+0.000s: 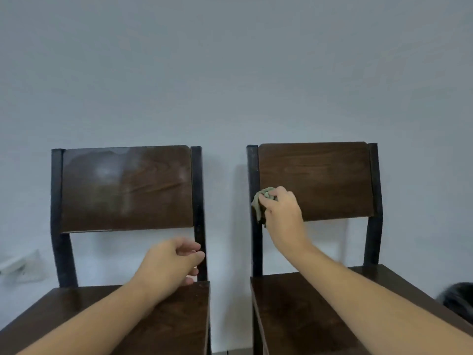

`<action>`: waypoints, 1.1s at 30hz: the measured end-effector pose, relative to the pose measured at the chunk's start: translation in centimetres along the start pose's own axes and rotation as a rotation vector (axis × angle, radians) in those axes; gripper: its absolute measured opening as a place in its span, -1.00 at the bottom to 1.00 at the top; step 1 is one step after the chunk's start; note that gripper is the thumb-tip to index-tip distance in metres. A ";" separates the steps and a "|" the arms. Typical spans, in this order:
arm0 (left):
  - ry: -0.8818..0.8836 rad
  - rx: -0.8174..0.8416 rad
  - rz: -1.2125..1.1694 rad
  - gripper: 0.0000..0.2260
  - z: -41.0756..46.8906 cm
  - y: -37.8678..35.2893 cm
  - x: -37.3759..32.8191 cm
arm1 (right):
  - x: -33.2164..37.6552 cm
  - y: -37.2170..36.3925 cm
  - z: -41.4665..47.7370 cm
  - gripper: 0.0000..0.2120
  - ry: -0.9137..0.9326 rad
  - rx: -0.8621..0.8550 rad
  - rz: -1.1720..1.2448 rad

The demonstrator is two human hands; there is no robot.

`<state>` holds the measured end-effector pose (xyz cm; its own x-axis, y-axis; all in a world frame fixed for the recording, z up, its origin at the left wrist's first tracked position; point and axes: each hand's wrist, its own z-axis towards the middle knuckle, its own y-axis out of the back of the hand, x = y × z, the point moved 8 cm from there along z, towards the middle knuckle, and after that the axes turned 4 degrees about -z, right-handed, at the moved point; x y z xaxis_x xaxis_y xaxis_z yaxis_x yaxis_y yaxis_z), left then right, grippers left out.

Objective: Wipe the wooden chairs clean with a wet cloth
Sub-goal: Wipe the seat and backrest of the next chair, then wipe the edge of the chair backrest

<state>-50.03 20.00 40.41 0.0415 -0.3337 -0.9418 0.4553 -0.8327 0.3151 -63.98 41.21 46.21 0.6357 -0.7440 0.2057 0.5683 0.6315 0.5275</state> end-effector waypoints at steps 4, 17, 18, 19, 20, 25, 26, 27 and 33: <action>-0.064 -0.043 0.116 -0.88 -4.1 9.5 0.9 | 10.2 -2.2 -0.7 -0.70 -0.015 0.121 0.241; 0.109 -0.536 0.516 -0.89 -22.5 43.3 17.0 | 48.0 -8.1 -14.9 -0.71 0.076 0.653 0.798; 0.142 -0.548 0.503 -0.91 -24.1 44.4 18.9 | 50.7 -7.9 -16.6 -0.71 0.117 0.689 0.829; 0.180 -0.549 0.494 -0.95 -25.6 45.2 20.9 | 53.2 -7.6 -18.2 -0.71 0.162 0.715 0.855; 0.221 -0.542 0.492 -0.96 -27.3 45.6 22.8 | 55.4 -7.3 -19.9 -0.71 0.207 0.734 0.873; 0.401 -0.513 0.540 -0.81 -34.2 45.3 32.2 | 61.8 -7.9 -30.2 -0.68 0.395 0.943 0.802; 0.435 -0.498 0.532 -0.81 -35.1 44.9 34.0 | 62.2 -8.7 -32.6 -0.67 0.428 1.016 0.761; 0.474 -0.472 0.525 -0.81 -35.9 44.3 35.7 | 62.2 -9.8 -35.0 -0.66 0.453 1.100 0.709; 0.627 -0.290 0.669 -0.64 -37.8 41.1 43.4 | 57.9 -18.0 -47.0 -0.71 0.238 1.443 0.472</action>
<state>4.10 -11.99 8.00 0.8026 -0.3328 -0.4951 0.3632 -0.3857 0.8481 -12.83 -2.97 9.89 0.7528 -0.4035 0.5201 -0.5874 -0.0551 0.8074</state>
